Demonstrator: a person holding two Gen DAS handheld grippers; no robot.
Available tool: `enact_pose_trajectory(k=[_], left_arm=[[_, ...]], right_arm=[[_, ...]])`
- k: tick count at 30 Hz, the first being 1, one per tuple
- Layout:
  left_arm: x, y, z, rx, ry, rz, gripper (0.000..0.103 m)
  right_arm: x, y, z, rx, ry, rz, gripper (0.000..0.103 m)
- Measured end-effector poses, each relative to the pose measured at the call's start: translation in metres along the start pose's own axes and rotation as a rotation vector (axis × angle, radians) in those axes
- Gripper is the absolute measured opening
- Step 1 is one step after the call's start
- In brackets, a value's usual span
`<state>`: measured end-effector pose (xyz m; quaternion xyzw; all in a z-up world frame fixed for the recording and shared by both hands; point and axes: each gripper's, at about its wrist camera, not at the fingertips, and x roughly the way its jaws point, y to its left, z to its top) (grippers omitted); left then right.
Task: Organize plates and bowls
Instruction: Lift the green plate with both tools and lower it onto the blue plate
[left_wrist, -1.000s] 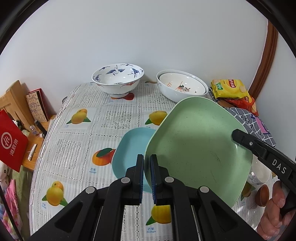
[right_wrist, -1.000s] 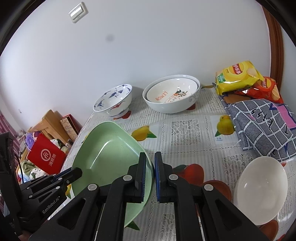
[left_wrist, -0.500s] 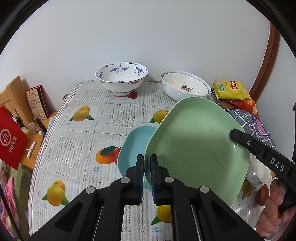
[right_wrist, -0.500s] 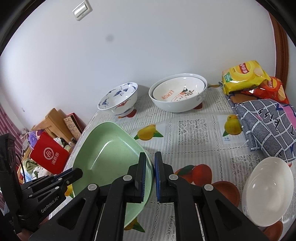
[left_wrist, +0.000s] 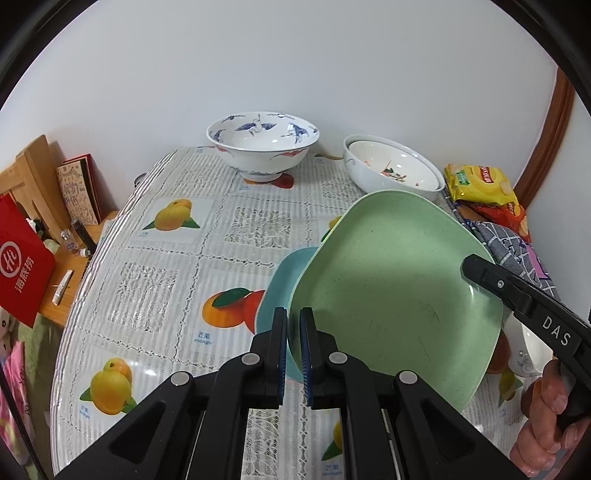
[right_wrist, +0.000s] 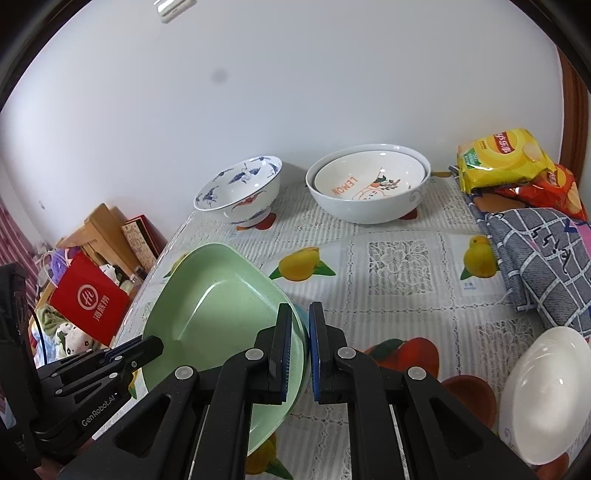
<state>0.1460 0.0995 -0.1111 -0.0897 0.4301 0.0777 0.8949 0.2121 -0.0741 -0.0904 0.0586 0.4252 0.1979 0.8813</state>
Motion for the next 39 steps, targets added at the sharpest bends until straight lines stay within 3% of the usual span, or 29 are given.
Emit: enact_pose_trajectory(k=[9, 39], left_arm=[[0.017, 0.014, -0.001, -0.016, 0.006, 0.030, 0.007], [0.050, 0.015, -0.006, -0.007, 0.073, 0.015, 0.007]], right_arm=[[0.022, 0.012, 0.000, -0.042, 0.007, -0.002, 0.010], [0.067, 0.008, -0.006, -0.066, 0.042, -0.082, 0.013]])
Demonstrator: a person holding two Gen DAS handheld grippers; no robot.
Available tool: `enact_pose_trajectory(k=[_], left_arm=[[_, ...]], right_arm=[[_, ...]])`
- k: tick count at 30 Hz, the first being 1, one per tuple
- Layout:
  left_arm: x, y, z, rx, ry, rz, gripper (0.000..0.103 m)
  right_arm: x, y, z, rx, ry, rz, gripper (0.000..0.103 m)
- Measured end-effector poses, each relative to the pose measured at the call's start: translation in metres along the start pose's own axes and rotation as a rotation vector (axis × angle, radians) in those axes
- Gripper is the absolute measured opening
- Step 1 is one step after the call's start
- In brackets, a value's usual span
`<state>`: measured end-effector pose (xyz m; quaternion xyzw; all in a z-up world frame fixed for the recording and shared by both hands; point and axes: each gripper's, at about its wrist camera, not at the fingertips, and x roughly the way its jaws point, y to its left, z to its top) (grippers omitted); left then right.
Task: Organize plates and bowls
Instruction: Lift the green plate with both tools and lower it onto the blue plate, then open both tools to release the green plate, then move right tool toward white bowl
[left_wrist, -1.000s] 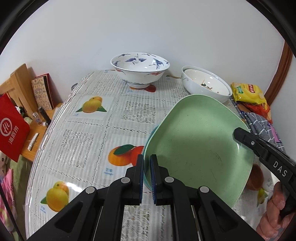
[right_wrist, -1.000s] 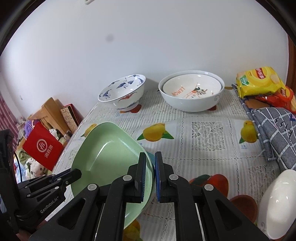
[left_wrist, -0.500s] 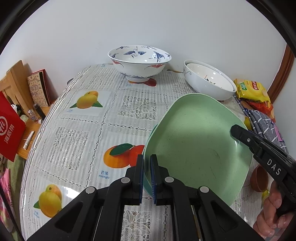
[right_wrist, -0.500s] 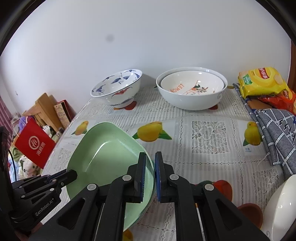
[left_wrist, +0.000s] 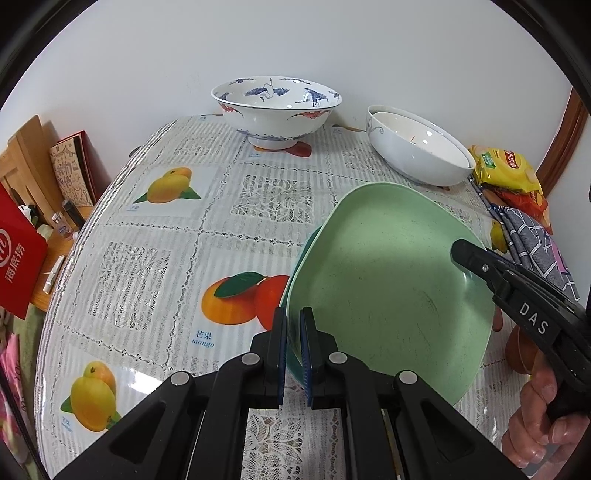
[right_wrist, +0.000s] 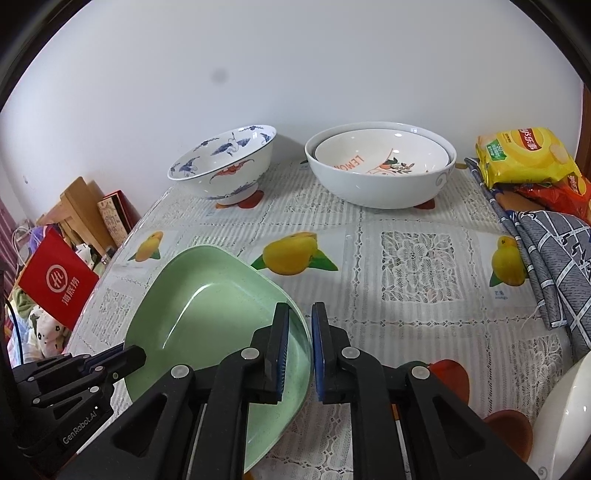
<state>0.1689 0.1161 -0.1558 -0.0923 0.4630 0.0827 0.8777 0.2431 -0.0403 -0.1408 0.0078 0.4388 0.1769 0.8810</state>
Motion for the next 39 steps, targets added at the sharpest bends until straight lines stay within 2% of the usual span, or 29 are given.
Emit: enact_pose_trajectory(k=[4, 7, 10, 14, 18, 25, 31, 33, 35, 39], left_arm=[[0.000, 0.000, 0.000, 0.007, 0.014, 0.010, 0.008], [-0.001, 0.000, 0.000, 0.006, 0.028, -0.001, 0.020], [-0.006, -0.001, -0.001, 0.017, 0.022, 0.016, 0.020], [-0.014, -0.002, -0.003, 0.033, 0.021, 0.019, 0.021], [-0.029, -0.009, -0.005, 0.058, 0.001, 0.017, 0.025], [-0.053, -0.037, -0.013, 0.112, -0.029, -0.015, 0.025], [-0.073, -0.060, -0.020, 0.137, -0.052, -0.054, 0.025], [-0.079, -0.068, -0.023, 0.147, -0.063, -0.064, 0.025], [-0.083, -0.078, -0.027, 0.156, -0.070, -0.073, 0.025], [-0.087, -0.098, -0.035, 0.165, -0.070, -0.095, 0.025]], right_arm=[[0.004, -0.003, -0.001, 0.027, 0.010, 0.021, 0.015], [0.002, -0.006, 0.000, 0.045, 0.004, 0.033, 0.019], [-0.005, -0.008, 0.002, 0.057, -0.019, 0.039, 0.021], [-0.019, -0.016, 0.004, 0.084, -0.037, 0.042, 0.032], [-0.041, -0.025, 0.005, 0.106, -0.048, 0.018, 0.038], [-0.110, -0.049, 0.001, 0.167, -0.170, -0.116, 0.046], [-0.164, -0.082, -0.016, 0.220, -0.228, -0.301, 0.048], [-0.183, -0.100, -0.033, 0.287, -0.254, -0.371, 0.059], [-0.194, -0.116, -0.051, 0.333, -0.241, -0.404, 0.063], [-0.204, -0.144, -0.082, 0.368, -0.178, -0.460, 0.063]])
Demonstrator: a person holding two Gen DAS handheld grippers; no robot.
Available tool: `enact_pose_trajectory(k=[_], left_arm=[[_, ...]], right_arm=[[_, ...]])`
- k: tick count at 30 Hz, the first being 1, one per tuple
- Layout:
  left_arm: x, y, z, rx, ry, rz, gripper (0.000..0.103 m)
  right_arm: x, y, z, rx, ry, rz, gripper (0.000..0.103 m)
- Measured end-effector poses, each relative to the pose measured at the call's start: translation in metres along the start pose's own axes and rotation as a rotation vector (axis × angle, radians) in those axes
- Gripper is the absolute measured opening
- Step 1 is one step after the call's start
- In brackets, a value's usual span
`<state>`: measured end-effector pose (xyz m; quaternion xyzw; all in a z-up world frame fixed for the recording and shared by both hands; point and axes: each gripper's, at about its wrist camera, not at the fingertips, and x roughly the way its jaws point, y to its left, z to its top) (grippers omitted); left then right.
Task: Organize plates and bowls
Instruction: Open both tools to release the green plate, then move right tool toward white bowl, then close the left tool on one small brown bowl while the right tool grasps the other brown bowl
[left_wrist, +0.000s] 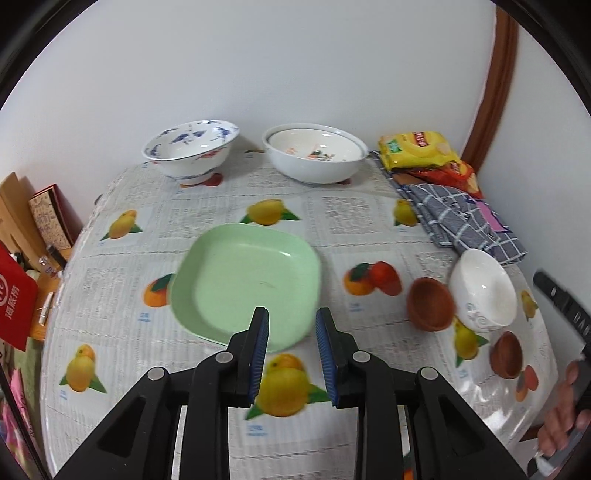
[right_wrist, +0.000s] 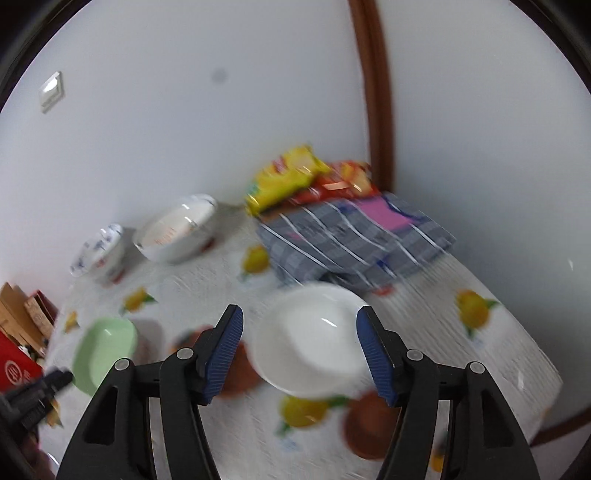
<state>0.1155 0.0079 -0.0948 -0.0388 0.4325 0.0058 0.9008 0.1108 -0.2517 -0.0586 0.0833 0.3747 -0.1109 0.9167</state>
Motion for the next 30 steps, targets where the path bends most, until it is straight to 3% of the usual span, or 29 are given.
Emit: enact_pose_trajectory(k=[2, 6, 10, 13, 14, 18, 22, 30], left_arm=[[0.000, -0.012, -0.002, 0.012, 0.001, 0.000, 0.025], [-0.002, -0.036, -0.007, 0.053, -0.025, -0.011, 0.025], [0.003, -0.056, -0.008, 0.077, -0.018, -0.037, 0.025], [0.014, -0.068, -0.009, 0.082, 0.017, -0.070, 0.025], [0.017, -0.071, -0.010, 0.083, 0.023, -0.076, 0.025], [0.034, -0.081, -0.014, 0.075, 0.066, -0.077, 0.028], [0.050, -0.087, -0.014, 0.072, 0.100, -0.075, 0.041], [0.079, -0.095, -0.005, 0.044, 0.149, -0.093, 0.043]], right_arm=[[0.001, -0.018, -0.006, 0.022, 0.021, -0.029, 0.063], [0.000, -0.057, -0.021, 0.093, 0.062, -0.001, 0.063], [0.003, -0.074, -0.035, 0.098, 0.102, -0.032, 0.063], [0.017, -0.088, -0.046, 0.144, 0.170, 0.036, 0.063], [0.020, -0.091, -0.049, 0.150, 0.186, 0.038, 0.058], [0.025, -0.098, -0.060, 0.152, 0.205, 0.034, 0.051], [0.029, -0.095, -0.068, 0.141, 0.230, 0.075, 0.044], [0.045, -0.083, -0.074, 0.086, 0.288, 0.072, 0.041]])
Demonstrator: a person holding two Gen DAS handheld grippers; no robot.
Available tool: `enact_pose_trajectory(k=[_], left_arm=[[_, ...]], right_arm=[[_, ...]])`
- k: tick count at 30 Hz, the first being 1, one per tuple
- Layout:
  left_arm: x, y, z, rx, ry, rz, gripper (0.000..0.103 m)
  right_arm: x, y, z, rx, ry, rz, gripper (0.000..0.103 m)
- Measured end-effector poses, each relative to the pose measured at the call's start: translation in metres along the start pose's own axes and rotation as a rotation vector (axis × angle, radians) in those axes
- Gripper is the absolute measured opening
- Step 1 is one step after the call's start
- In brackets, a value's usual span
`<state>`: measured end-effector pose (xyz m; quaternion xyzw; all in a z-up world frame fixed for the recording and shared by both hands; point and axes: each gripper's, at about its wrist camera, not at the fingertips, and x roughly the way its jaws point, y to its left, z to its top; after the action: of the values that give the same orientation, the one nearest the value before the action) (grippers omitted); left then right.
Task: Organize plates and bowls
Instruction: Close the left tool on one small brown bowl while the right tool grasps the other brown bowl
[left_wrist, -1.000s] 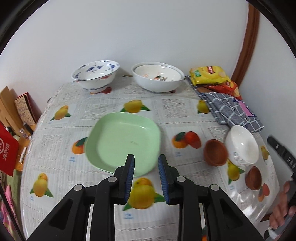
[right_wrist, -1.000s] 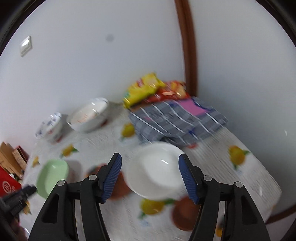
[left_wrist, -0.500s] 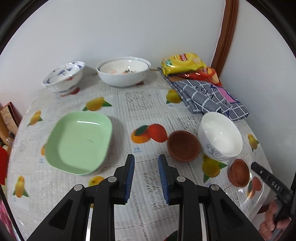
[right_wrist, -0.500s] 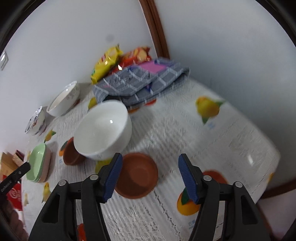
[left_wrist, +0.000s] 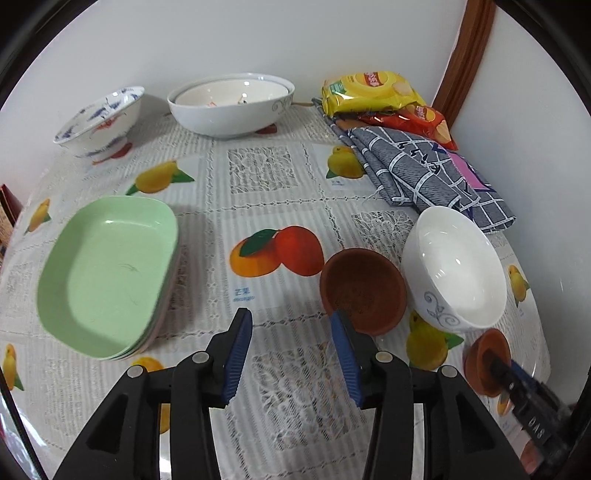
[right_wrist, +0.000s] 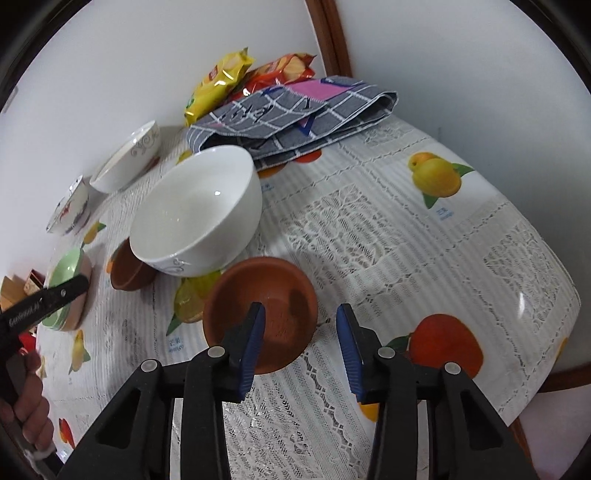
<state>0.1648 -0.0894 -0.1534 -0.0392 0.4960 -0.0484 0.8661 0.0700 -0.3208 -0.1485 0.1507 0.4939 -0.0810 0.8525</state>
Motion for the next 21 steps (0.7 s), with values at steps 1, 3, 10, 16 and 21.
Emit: enact_pose_trajectory(k=[1, 3, 10, 16, 21], left_arm=[[0.004, -0.001, 0.002, -0.004, 0.005, -0.004, 0.044], [0.011, -0.002, 0.005, -0.010, 0.012, -0.013, 0.044], [0.034, -0.015, 0.014, 0.002, 0.030, -0.024, 0.044], [0.045, -0.020, 0.018, 0.016, 0.017, -0.027, 0.044], [0.054, -0.020, 0.019, 0.011, 0.035, -0.008, 0.044]], right_arm=[[0.002, 0.000, 0.000, 0.002, 0.005, 0.000, 0.041], [0.007, 0.002, 0.001, 0.000, 0.019, -0.006, 0.041], [0.016, 0.004, 0.002, -0.008, 0.025, -0.038, 0.037], [0.018, 0.007, 0.002, -0.031, -0.001, -0.049, 0.037], [0.019, 0.006, 0.003, -0.036, -0.007, -0.059, 0.035]])
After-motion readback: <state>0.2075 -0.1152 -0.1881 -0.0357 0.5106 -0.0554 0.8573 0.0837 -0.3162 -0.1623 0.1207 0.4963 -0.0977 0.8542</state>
